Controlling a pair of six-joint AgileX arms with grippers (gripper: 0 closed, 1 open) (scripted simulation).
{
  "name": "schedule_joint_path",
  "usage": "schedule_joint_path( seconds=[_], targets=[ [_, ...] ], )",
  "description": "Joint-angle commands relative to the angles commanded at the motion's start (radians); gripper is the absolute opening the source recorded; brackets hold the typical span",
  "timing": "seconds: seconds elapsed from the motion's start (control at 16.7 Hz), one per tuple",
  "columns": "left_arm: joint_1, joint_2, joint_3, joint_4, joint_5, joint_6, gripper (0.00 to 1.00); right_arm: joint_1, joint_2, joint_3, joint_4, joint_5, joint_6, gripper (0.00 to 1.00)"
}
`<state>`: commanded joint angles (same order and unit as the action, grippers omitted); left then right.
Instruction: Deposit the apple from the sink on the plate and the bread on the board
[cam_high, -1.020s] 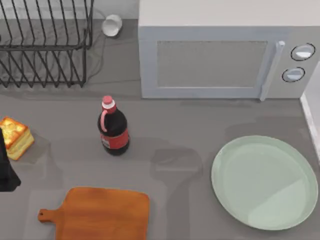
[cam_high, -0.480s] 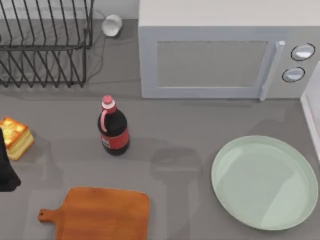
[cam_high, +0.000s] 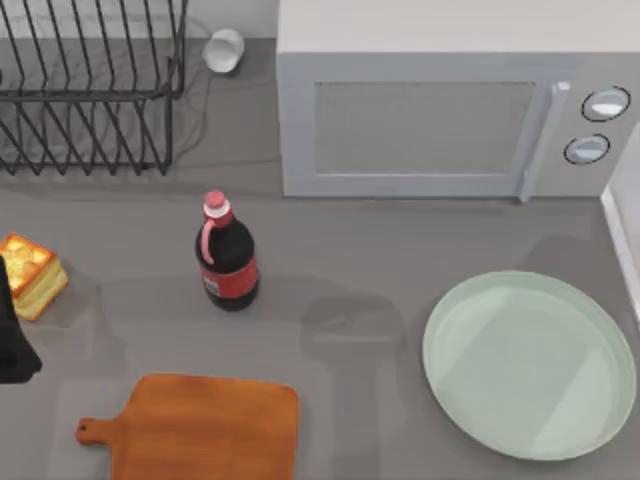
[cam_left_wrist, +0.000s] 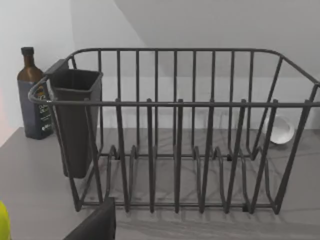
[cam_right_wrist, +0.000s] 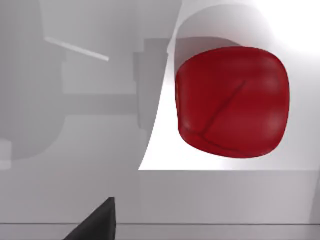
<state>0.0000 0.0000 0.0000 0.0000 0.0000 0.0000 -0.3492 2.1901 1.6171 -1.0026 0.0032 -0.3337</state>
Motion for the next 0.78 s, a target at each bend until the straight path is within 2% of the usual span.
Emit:
schedule_joint_path(
  seconds=[0.42, 0.78],
  targets=[
    [0.0, 0.0, 0.0, 0.0, 0.0, 0.0, 1.0, -0.003, 0.197, -0.13, 0.346, 0.002, 0.003, 1.0],
    [0.0, 0.0, 0.0, 0.0, 0.0, 0.0, 1.0, -0.004, 0.238, -0.155, 0.398, 0.002, 0.003, 1.0]
  ],
)
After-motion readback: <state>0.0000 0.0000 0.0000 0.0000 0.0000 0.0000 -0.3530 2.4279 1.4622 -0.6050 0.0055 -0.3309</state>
